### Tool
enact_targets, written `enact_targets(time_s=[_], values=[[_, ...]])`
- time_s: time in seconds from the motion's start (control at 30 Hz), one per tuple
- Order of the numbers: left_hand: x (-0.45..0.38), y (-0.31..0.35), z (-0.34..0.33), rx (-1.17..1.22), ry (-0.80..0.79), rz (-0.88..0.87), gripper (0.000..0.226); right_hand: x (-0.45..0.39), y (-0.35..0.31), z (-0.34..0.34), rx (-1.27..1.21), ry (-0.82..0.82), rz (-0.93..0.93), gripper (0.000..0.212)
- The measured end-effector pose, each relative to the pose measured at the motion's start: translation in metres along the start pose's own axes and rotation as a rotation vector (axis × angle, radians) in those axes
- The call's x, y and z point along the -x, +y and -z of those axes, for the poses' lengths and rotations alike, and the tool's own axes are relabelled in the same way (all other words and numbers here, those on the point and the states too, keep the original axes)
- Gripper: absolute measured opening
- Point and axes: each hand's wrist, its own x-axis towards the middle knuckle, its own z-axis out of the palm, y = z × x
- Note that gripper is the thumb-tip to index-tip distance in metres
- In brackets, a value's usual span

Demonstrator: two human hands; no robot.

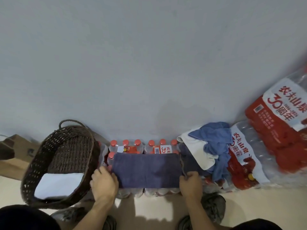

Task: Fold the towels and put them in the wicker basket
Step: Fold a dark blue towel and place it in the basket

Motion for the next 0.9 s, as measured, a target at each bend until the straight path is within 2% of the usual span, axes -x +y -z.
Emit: enact_targets(time_s=[0.07, 0.17, 0.27, 0.33, 0.43, 0.6, 0.77, 0.9], values=[[0.005, 0.011, -0.008, 0.02, 0.045, -0.207, 0.024, 0.006, -0.016, -0.009, 0.035, 0.059, 0.216, 0.013], [0.013, 0.034, -0.024, 0.177, -0.071, -0.367, 0.044, 0.017, -0.04, -0.034, 0.065, -0.049, 0.477, 0.015], [0.01, 0.037, -0.043, -0.008, -0.148, -0.494, 0.062, 0.015, -0.038, -0.061, 0.273, -0.278, 0.644, 0.045], [0.002, 0.026, -0.051, -0.163, -0.179, -0.518, 0.062, 0.004, -0.023, -0.071, 0.46, -0.308, 0.704, 0.059], [-0.006, 0.013, -0.052, -0.244, -0.152, -0.505, 0.061, -0.012, -0.01, -0.075, 0.608, -0.246, 0.713, 0.065], [-0.005, 0.018, -0.048, -0.264, -0.145, -0.501, 0.061, -0.026, -0.019, -0.076, 0.606, -0.066, 0.62, 0.073], [-0.007, 0.019, -0.05, -0.282, -0.178, -0.443, 0.064, -0.026, -0.026, -0.073, 0.584, -0.064, 0.577, 0.07], [-0.006, 0.038, -0.048, -0.305, -0.21, -0.39, 0.066, -0.031, -0.024, -0.057, 0.353, -0.075, 0.425, 0.062]])
